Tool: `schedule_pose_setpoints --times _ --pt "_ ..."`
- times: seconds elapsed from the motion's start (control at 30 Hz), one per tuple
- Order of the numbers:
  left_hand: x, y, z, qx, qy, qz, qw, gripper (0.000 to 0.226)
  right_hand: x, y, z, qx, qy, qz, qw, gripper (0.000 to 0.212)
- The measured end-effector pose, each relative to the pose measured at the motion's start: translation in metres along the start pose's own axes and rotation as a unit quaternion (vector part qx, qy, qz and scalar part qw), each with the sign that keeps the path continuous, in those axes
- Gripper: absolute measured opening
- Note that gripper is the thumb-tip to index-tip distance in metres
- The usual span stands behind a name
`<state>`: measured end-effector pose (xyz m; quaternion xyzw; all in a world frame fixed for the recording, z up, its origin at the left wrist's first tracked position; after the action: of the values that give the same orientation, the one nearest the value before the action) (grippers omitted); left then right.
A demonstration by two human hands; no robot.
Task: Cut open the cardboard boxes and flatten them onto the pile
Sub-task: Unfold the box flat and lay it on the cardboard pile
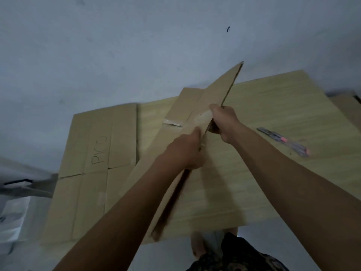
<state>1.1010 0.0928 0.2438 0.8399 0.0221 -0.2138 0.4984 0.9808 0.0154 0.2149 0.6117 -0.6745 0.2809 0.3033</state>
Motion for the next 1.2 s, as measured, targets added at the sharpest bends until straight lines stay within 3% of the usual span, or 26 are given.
schedule_pose_setpoints --times 0.07,0.23,0.33,0.43,0.47,0.57,0.73,0.77,0.87,1.07,1.2 --pt "0.004 0.023 -0.004 -0.098 -0.001 0.045 0.994 0.056 0.008 -0.013 -0.012 0.055 0.019 0.012 0.998 0.028" --pt "0.029 0.089 -0.025 -0.215 -0.002 -0.031 0.976 0.029 -0.012 -0.028 -0.018 0.093 0.009 -0.001 0.996 0.048" --pt "0.037 0.122 -0.042 -0.248 -0.021 -0.068 0.966 0.035 -0.038 -0.034 -0.015 0.063 0.002 -0.071 0.995 0.049" --pt "0.05 0.142 -0.061 -0.281 -0.054 -0.115 0.951 0.035 -0.062 -0.042 -0.014 0.052 -0.006 -0.129 0.99 0.037" --pt "0.055 0.144 -0.067 -0.281 -0.059 -0.139 0.948 0.037 -0.07 -0.043 -0.012 0.043 -0.016 -0.129 0.991 0.048" --pt "0.077 0.135 -0.085 -0.285 -0.049 -0.241 0.927 0.042 -0.089 -0.045 -0.009 0.01 -0.059 -0.104 0.993 0.109" --pt "0.11 0.111 -0.105 -0.291 -0.012 -0.403 0.868 0.041 -0.107 -0.043 0.004 -0.012 -0.117 -0.023 0.993 0.141" --pt "0.115 0.108 -0.107 -0.294 -0.005 -0.416 0.861 0.04 -0.109 -0.044 0.005 0.001 -0.134 -0.005 0.991 0.14" --pt "0.123 0.104 -0.112 -0.305 0.013 -0.438 0.845 0.04 -0.11 -0.051 0.008 0.054 -0.151 0.01 0.987 0.108" --pt "0.131 0.109 -0.109 -0.364 0.03 -0.366 0.856 0.028 -0.111 -0.06 0.014 0.074 -0.149 -0.018 0.986 0.089" --pt "0.138 0.109 -0.107 -0.391 0.04 -0.33 0.858 0.053 -0.108 -0.066 0.021 0.042 -0.121 -0.031 0.991 0.069"
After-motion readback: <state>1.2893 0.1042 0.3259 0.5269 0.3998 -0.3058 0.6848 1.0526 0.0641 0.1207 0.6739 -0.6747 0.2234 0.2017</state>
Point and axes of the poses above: each hand's wrist, its own z-axis towards the middle knuckle, its own y-axis out of the back of the hand, x = y × z, the point moved 6 cm from there along z, towards the middle knuckle, and after that the axes turned 12 degrees about -y, right-handed, at the moved point
